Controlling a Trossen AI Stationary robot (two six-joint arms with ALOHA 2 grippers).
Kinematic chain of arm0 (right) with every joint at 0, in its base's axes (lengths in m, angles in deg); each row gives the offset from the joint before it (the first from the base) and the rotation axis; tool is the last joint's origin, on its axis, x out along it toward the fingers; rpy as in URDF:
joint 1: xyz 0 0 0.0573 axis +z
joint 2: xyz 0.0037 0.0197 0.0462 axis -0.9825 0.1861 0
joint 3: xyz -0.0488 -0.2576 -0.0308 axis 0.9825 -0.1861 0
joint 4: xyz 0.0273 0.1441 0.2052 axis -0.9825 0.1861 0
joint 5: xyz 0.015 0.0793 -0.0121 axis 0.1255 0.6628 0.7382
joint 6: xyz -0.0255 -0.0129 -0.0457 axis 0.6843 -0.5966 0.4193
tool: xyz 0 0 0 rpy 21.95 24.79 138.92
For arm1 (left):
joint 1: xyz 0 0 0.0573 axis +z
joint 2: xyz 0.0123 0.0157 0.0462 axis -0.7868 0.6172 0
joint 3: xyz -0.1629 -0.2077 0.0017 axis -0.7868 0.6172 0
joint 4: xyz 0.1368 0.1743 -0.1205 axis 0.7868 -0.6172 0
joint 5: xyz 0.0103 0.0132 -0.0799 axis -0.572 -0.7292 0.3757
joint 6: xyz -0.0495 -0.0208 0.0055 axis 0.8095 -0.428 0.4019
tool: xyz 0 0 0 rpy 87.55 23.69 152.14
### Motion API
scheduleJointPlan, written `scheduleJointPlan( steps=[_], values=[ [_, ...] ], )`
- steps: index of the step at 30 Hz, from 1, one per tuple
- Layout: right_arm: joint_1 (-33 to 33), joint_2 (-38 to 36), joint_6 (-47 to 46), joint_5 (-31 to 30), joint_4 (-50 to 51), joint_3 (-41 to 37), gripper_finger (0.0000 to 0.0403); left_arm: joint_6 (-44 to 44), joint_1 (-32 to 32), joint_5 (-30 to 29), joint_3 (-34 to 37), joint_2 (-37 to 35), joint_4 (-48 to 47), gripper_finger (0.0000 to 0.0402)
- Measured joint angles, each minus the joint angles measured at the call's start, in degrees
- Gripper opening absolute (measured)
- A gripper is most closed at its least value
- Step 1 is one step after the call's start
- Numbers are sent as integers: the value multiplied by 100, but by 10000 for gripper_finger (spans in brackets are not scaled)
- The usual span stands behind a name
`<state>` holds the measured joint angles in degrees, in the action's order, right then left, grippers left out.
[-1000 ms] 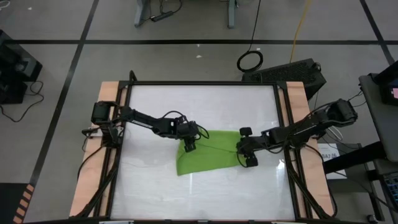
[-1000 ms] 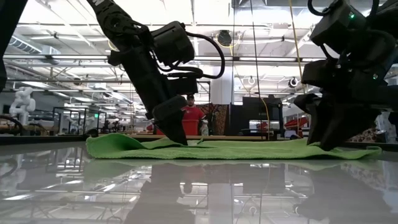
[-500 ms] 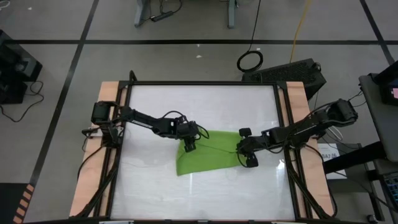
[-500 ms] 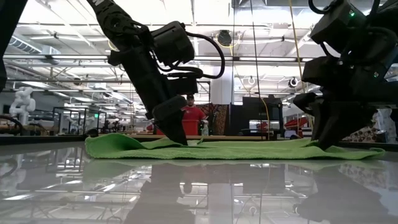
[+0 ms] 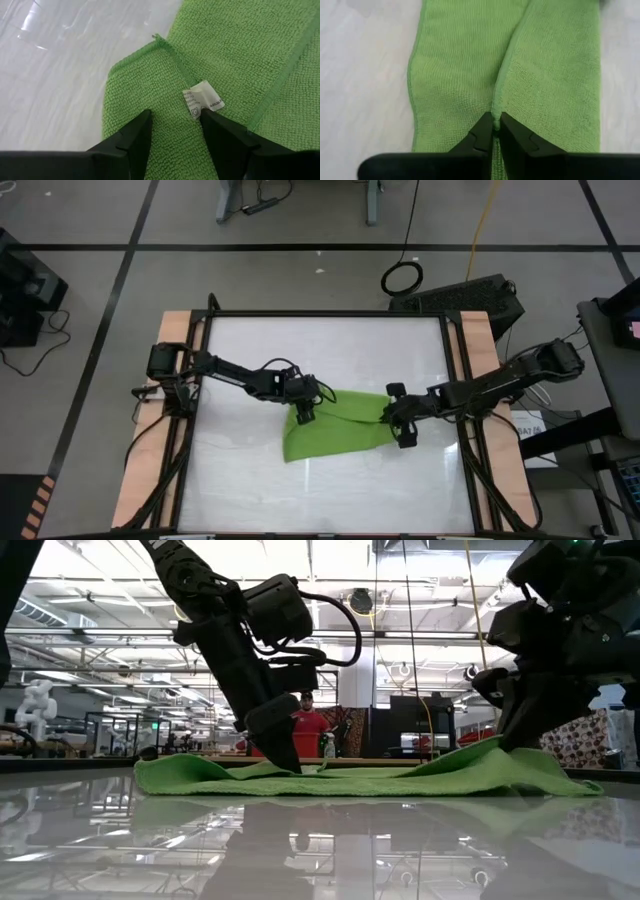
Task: Roll towel
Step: Fold the green towel
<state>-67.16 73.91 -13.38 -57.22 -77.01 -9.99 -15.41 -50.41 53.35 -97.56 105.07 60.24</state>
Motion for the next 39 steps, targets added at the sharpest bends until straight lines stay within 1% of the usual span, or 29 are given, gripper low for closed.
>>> scheduleJointPlan(
  steps=[5,14,17,21,23,25,32,34,39],
  values=[
    [-7,-47,-110,0,23,0,24,-4,-2,-1,1,0,0,182],
    [-7,-47,-173,8,21,0,69,-9,-2,-1,1,0,0,182],
    [-7,-47,-173,-5,21,0,70,-9,-2,-1,1,0,0,182],
    [-7,-47,-247,-22,21,0,57,-9,-2,-1,1,0,0,182],
    [-7,-47,-258,-18,21,0,56,-9,-2,0,1,0,0,182],
    [32,-47,-256,-11,49,0,67,-6,-2,1,1,0,0,182],
    [129,119,-282,6,256,0,125,-1,-2,1,1,0,0,182],
    [129,259,-299,4,207,0,132,-2,-2,1,1,0,2,182],
    [129,634,-253,1,-14,0,134,2,-2,1,1,2,2,182]
  ],
)
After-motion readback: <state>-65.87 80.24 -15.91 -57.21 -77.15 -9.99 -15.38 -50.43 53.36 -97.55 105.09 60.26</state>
